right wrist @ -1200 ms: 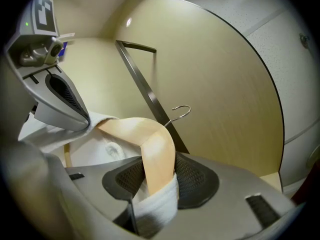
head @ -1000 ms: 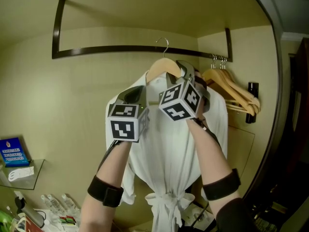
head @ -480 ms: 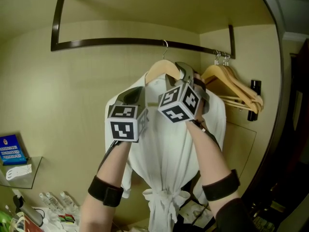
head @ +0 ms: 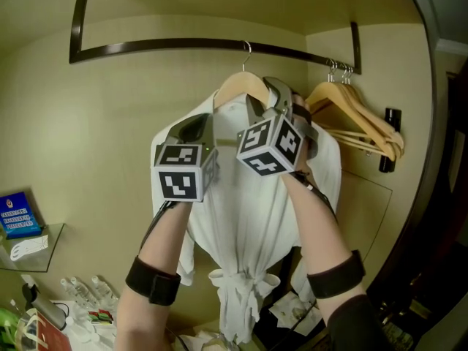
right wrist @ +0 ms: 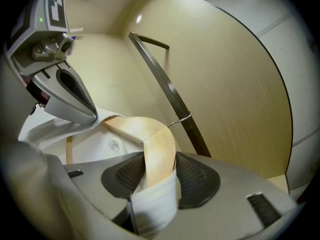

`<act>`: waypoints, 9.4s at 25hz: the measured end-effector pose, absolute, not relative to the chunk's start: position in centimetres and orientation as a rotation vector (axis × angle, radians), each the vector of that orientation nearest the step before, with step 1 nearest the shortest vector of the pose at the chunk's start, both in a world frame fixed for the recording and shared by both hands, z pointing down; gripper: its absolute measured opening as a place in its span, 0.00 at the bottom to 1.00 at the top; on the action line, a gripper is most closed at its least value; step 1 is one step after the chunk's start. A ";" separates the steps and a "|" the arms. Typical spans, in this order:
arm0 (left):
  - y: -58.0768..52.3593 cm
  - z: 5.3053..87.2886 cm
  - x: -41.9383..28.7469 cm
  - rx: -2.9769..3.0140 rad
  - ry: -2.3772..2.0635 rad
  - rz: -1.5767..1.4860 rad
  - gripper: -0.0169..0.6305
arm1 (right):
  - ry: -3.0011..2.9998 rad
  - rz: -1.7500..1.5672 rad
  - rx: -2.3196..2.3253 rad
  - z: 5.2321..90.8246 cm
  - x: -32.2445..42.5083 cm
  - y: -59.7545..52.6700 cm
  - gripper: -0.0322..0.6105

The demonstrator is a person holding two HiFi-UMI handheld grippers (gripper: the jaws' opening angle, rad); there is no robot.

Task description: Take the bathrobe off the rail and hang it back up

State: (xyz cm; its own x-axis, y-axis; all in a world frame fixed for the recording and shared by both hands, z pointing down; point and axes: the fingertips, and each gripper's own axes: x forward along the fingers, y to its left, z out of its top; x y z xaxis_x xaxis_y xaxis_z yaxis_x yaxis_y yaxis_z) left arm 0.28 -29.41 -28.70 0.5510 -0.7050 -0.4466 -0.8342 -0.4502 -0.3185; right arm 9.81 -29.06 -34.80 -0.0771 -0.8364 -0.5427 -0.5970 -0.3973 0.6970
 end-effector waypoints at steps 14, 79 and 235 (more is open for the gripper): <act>-24.6 -20.3 -3.8 -2.271 1.407 0.269 0.03 | -1.862 -1.557 1.817 -26.3 7.9 -22.6 0.36; -1.8 37.2 -16.1 -2.482 2.271 -0.457 0.03 | -2.535 0.210 1.002 40.6 5.1 -6.3 0.08; -20.1 -11.1 -11.7 -1.693 1.505 -0.175 0.35 | -2.813 -0.905 1.570 -9.3 -6.2 -14.5 0.08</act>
